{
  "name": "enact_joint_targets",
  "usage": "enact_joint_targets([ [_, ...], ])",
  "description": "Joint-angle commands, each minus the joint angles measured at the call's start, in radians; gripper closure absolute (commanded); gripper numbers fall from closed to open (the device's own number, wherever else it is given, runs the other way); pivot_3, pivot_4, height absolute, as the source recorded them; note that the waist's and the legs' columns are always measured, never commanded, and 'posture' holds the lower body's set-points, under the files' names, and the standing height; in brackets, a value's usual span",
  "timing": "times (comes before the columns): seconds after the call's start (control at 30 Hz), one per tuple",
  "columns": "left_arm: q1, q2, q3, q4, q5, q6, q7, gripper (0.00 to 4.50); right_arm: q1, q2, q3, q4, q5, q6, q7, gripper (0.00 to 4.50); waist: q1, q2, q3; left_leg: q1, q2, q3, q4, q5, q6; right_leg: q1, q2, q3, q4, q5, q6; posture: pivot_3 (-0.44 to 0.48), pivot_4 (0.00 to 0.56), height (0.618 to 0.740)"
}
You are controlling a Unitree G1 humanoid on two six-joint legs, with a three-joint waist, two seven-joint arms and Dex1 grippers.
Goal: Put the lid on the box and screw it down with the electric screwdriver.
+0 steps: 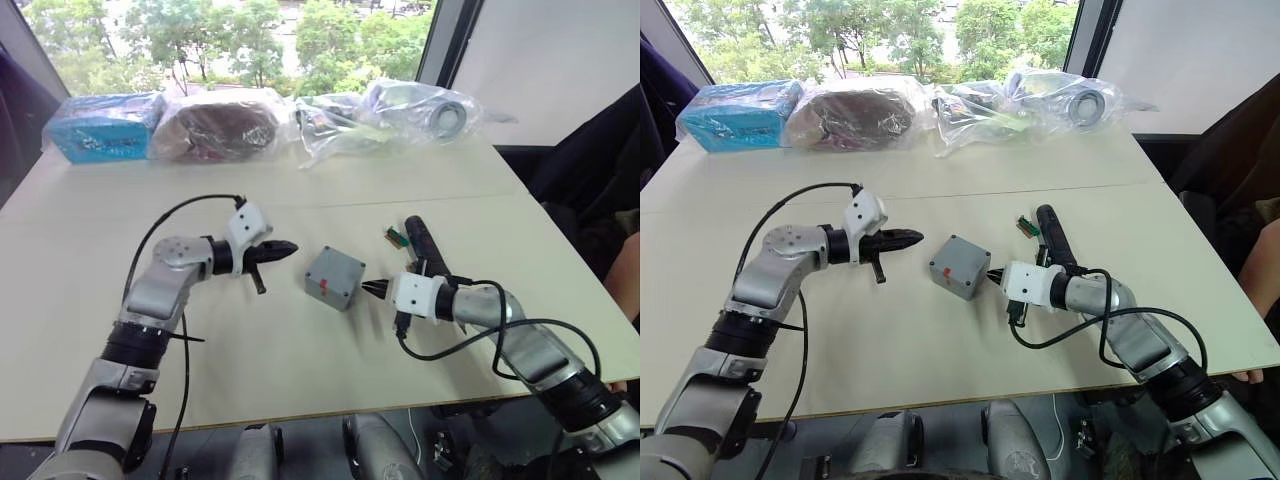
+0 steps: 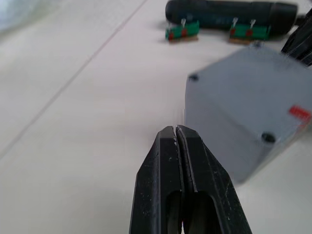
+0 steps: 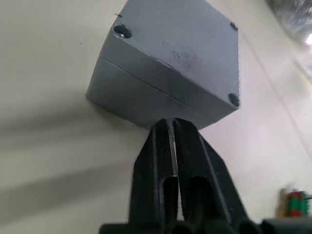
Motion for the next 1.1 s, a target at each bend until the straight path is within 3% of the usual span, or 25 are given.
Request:
enact_joint_targets([
  [0.03, 0.004, -0.026, -0.032, 0.000, 0.015, -0.031, -0.002, 4.50, -0.013, 0.031, -0.027, -0.060, 0.004, 0.080, 0.016, 4.41, 0.002, 0.000, 0.000, -0.002, 0.000, 0.000, 0.000, 0.000, 0.000, -0.001, 0.000, 0.000, 0.000, 0.000, 0.000, 0.000, 0.150, 0.740],
  [0.33, 0.023, -0.038, -0.082, -0.022, 0.008, -0.007, -0.062, 4.50, -0.063, 0.101, -0.007, -0.069, -0.022, 0.138, 0.065, 4.41, -0.004, 0.000, 0.000, -0.012, 0.000, 0.000, 0.000, 0.000, 0.000, -0.012, 0.001, 0.000, 0.001, 0.002, -0.001, 0.000, 0.150, 0.740],
  [0.63, 0.077, 0.027, -0.059, -0.138, -0.038, 0.069, -0.137, 4.50, -0.108, 0.165, 0.014, -0.038, -0.044, 0.123, 0.127, 4.41, -0.004, 0.000, 0.000, -0.013, 0.000, 0.001, 0.000, 0.000, 0.000, -0.014, 0.001, 0.000, 0.002, 0.002, -0.001, 0.000, 0.150, 0.740],
  [1.1, 0.121, 0.070, -0.020, -0.219, -0.055, 0.124, -0.141, 4.50, -0.131, 0.196, 0.026, 0.014, -0.095, 0.088, 0.178, 4.41, -0.004, 0.000, 0.000, -0.013, 0.000, 0.001, 0.000, 0.000, 0.000, -0.015, 0.000, 0.000, 0.002, 0.001, -0.001, 0.000, 0.150, 0.740],
])
